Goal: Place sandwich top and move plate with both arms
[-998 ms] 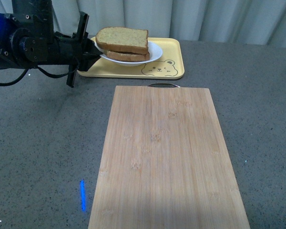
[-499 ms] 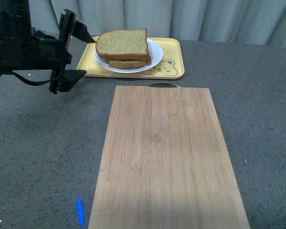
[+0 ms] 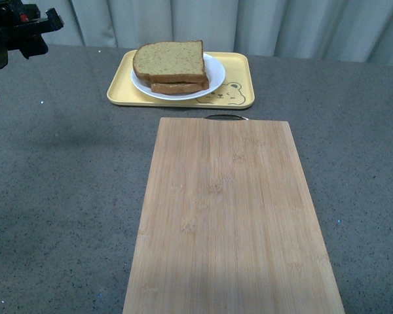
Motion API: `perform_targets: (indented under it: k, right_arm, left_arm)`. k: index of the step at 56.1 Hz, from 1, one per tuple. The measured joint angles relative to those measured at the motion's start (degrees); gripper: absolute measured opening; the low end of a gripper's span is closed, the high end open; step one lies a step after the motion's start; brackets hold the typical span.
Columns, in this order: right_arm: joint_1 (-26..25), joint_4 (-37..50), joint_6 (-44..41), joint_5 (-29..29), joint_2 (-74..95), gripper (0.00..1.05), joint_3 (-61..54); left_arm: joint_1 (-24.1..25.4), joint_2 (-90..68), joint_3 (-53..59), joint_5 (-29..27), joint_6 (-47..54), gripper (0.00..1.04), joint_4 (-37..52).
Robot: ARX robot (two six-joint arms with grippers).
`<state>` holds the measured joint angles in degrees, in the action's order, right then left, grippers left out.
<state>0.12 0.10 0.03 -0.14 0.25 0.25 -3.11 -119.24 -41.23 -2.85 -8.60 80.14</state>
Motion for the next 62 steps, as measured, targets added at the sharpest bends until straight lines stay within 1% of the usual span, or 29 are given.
perform_targets:
  k: [2,4,10,13,15,17,20,23,42,46,48,62]
  right_arm:
    - [0.0,0.0,0.0,0.0,0.0,0.95,0.0]
    - [0.0,0.0,0.0,0.0,0.0,0.95,0.0]
    - [0.0,0.0,0.0,0.02,0.0,0.95,0.0]
    - [0.0,0.0,0.0,-0.07,0.0,0.95,0.0]
    - [0.0,0.0,0.0,0.0,0.0,0.95,0.0]
    - [-0.04,-0.02,0.0,0.02,0.04,0.95,0.0]
    - [-0.09,-0.07,0.0,0.04,0.22,0.95,0.0]
    - [-0.09,-0.02,0.0,-0.15,0.0,0.95,0.02]
    - [-0.09,-0.11,0.0,-0.11,0.0,0.95,0.0]
    - [-0.09,-0.11,0.0,-0.11,0.0,0.95,0.0]
    - [-0.09,-0.11,0.0,-0.11,0.0,0.95,0.0]
    - [-0.09,-0.11,0.0,-0.11,0.0,0.95,0.0]
  left_arm:
    - [0.0,0.0,0.11,0.02,0.0,0.08,0.0]
    - [0.0,0.0,0.17,0.0,-0.13,0.04,0.0]
    - [0.07,0.37,0.77,0.28,-0.09,0.04,-0.02]
    - [1.36,5.29,7.02,2.73,2.21,0.04,-0.74]
    - [1.9,9.97,12.11,2.93,3.8,0.04,-1.2]
    - [2.47,17.22,19.5,2.82,4.98,0.04,-1.77]
    - [3.08,27.78,27.56,2.56,6.29,0.04,-2.93]
    - [3.08,34.75,31.76,2.82,7.15,0.04,-4.96]
    - [3.08,51.52,37.83,2.82,7.8,0.04,-16.61]
    - [3.08,57.55,37.86,2.84,7.89,0.04,-23.82]
    - [3.08,59.93,37.94,2.84,7.98,0.04,-25.97]
    - [3.08,72.17,39.69,2.82,8.07,0.04,-35.36]
